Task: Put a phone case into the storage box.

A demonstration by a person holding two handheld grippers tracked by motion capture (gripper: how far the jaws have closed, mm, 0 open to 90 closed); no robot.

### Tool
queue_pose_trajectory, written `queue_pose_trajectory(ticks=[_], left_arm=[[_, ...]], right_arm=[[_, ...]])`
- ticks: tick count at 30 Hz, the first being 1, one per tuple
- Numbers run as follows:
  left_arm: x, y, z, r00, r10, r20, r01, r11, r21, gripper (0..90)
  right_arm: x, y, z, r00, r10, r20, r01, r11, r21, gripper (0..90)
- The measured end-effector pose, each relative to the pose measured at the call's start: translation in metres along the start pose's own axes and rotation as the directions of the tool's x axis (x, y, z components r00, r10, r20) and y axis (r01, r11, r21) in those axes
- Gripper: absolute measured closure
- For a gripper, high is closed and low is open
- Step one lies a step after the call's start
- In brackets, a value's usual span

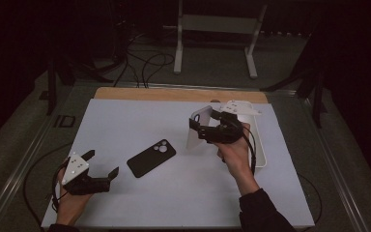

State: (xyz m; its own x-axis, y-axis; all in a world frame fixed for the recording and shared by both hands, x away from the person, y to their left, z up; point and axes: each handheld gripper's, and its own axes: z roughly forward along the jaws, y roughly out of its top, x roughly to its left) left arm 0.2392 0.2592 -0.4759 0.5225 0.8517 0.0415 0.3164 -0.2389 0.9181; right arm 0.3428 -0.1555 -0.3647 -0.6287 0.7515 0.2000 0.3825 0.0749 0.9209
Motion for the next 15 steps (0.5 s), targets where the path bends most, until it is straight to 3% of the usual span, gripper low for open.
queue_pose_trajectory(ticks=[7, 15], left_arm=[[0.003, -0.007, -0.002, 0.9994, -0.034, 0.010, 0.034, 0.9994, -0.006, 0.1], [0.003, -0.009, -0.002, 0.9993, -0.036, 0.003, 0.036, 0.9993, -0.007, 0.1]], right_arm=[[-0.007, 0.010, -0.001, 0.9996, -0.010, 0.025, 0.010, 0.9999, -0.008, 16.4], [-0.023, 0.020, -0.006, 0.9989, 0.018, 0.042, -0.017, 0.9995, -0.027, 16.4]])
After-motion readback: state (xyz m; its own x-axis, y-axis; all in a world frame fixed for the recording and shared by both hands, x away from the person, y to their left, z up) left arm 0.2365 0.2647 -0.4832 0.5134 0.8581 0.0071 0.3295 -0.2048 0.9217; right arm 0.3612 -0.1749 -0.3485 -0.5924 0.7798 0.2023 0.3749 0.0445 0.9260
